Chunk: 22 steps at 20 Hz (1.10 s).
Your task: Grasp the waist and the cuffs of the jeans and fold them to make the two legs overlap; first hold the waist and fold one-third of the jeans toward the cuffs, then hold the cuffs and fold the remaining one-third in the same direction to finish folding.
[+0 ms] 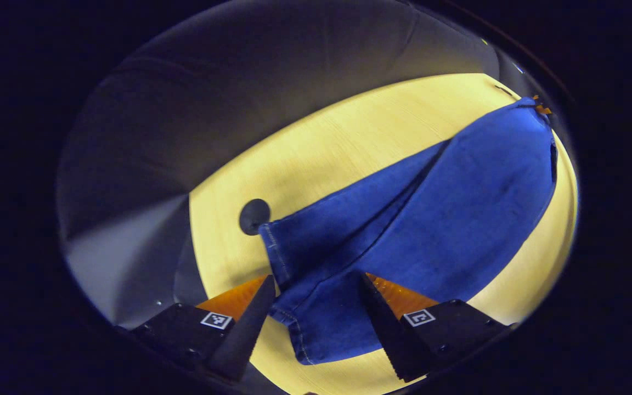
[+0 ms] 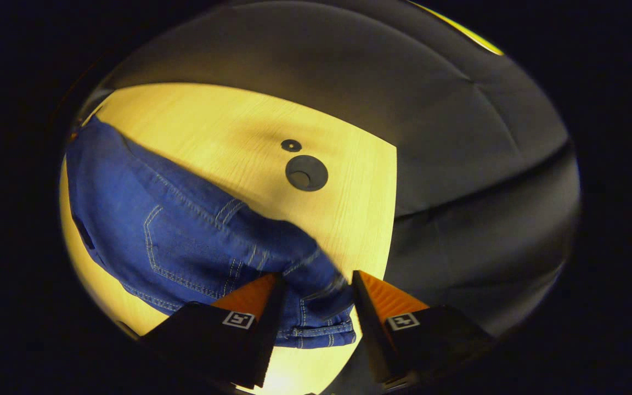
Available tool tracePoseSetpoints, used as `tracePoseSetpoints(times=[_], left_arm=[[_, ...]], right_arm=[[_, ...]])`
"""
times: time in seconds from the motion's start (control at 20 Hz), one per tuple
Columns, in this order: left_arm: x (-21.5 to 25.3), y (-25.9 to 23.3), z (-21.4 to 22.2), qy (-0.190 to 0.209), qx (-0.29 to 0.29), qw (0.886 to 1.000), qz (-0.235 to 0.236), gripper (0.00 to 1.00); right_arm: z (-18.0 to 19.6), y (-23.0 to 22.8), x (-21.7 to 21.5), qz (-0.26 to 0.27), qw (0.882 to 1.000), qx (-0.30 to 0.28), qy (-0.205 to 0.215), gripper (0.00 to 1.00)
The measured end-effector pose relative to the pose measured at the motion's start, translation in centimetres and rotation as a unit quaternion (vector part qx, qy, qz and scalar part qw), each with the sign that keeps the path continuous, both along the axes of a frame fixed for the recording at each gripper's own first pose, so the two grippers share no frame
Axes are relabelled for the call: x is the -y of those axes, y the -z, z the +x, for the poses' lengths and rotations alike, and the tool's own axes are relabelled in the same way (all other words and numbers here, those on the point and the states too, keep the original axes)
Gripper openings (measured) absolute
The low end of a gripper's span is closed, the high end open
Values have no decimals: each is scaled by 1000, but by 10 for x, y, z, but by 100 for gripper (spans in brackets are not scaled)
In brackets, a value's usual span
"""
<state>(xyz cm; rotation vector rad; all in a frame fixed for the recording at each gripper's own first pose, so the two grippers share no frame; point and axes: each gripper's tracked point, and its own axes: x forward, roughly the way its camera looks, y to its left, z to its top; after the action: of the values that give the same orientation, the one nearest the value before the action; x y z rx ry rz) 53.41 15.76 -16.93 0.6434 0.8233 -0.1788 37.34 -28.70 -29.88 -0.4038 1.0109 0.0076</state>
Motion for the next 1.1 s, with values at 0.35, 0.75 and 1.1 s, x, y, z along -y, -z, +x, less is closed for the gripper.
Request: tracePoseSetpoints(times=[0.35,0.75,1.1], left_arm=[[34,-86,-35,-29,182,980,-73,98],[161,-93,-135,-94,293,918,-249,98],[253,-46,-189,-53,231,925,-296,99]], right_arm=[[-57,-29,-28,153,977,98,111,98],[-76,-28,-22,279,874,248,312,98],[-65,19,15,248,837,254,417,98]])
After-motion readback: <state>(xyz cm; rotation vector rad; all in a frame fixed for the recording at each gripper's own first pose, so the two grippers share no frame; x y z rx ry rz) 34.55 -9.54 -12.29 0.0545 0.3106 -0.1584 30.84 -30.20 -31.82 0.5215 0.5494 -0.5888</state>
